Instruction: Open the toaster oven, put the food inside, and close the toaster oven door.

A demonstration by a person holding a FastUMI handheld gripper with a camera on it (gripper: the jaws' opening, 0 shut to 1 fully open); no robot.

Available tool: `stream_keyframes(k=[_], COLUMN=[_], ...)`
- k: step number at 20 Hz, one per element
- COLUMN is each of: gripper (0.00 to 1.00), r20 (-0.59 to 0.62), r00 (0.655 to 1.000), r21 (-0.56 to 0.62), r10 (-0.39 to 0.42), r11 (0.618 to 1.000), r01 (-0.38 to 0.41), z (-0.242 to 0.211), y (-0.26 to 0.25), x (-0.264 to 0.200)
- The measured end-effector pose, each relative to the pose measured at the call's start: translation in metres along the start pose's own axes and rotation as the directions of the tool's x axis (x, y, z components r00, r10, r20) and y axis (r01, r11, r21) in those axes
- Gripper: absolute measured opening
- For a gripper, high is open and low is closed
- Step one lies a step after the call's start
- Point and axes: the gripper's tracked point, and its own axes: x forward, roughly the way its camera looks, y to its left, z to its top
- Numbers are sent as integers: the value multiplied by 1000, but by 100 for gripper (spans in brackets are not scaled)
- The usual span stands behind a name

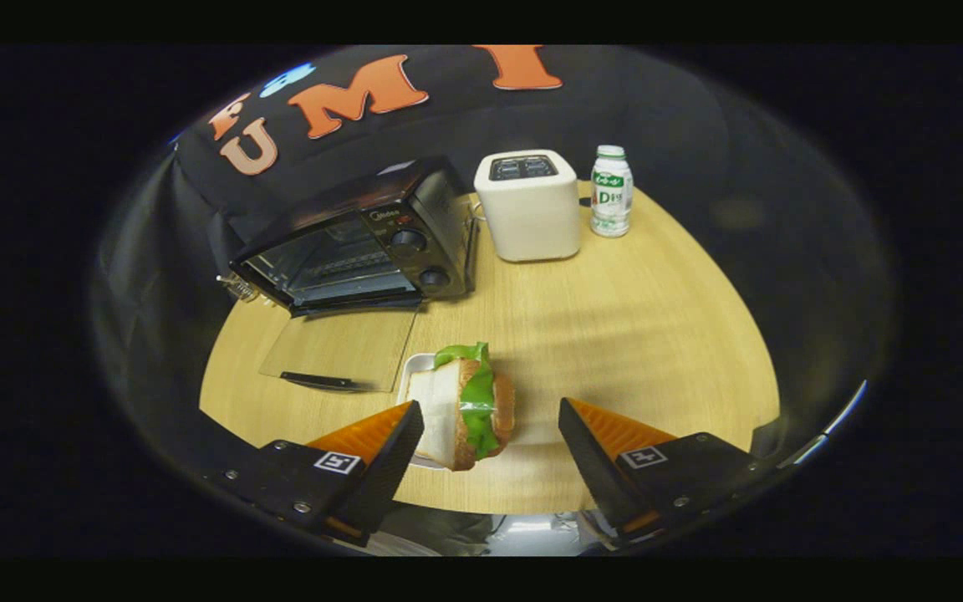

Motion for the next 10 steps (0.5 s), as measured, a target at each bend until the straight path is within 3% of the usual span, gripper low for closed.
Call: stream_keyframes(k=[3, 7, 10], gripper=[86, 55, 42], r20=[-71, -130, -133], r00=[996, 982, 975], r21=[12, 57, 94], r10=[56, 134, 175], r11=[998, 990, 982], r01=[-55, -127, -164], z=[-9, -12, -8], y=[2, 8, 11], x=[20, 28, 24])
